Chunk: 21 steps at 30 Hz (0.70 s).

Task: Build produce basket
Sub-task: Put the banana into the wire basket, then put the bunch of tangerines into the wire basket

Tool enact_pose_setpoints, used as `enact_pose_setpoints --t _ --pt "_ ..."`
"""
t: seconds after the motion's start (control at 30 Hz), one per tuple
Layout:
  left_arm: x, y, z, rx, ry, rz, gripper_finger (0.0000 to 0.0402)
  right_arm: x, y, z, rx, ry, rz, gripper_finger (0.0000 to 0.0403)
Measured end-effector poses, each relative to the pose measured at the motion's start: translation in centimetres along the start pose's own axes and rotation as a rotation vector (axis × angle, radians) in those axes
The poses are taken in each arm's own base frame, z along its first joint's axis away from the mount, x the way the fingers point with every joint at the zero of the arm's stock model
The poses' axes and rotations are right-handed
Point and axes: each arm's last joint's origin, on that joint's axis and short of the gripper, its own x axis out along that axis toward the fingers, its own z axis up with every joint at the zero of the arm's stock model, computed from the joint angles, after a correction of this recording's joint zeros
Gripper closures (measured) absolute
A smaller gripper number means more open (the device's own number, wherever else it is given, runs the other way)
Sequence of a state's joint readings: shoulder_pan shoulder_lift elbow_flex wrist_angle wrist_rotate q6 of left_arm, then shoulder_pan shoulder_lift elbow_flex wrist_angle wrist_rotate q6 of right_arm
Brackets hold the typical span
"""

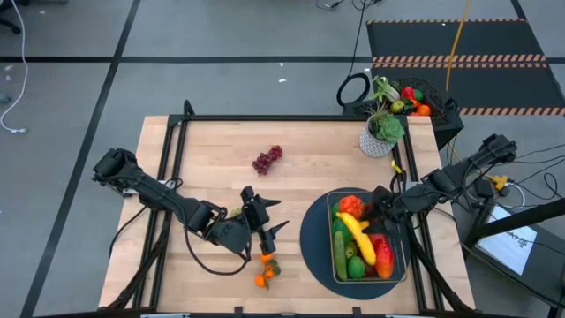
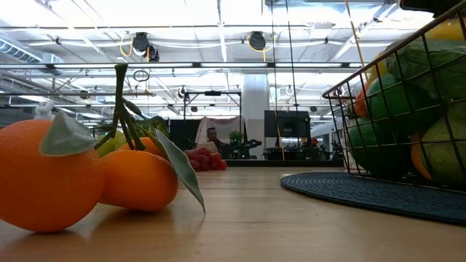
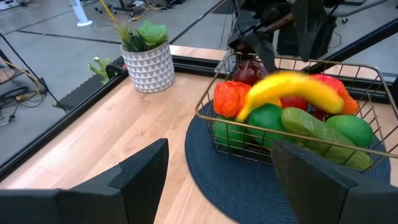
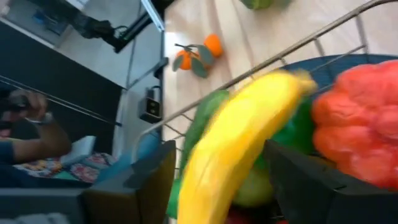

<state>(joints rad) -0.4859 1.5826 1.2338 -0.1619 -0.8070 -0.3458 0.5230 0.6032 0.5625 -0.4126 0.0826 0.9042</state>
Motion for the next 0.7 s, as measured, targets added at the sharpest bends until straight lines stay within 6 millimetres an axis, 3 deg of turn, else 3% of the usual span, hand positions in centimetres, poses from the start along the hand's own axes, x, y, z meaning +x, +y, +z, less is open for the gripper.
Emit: enact_pose_setpoints --t 0.23,0.53,0.7 --pt "0.4 0.3 0.1 -0.035 0.011 -0.014 0.0121 0.0 -0.1 0.2 -0.04 -0.017 -0.003 0.0132" --pt "0.2 0.1 -0.5 -0.004 0.077 -0.078 0.0121 -0.4 2.3 1.4 -0.243 -0.207 0.198 0.0148" --pt "-0.1 0.2 -1.4 0.019 0.153 -0.069 0.0121 -0.6 3.2 1.4 -0.402 -0.304 0.187 0.0155"
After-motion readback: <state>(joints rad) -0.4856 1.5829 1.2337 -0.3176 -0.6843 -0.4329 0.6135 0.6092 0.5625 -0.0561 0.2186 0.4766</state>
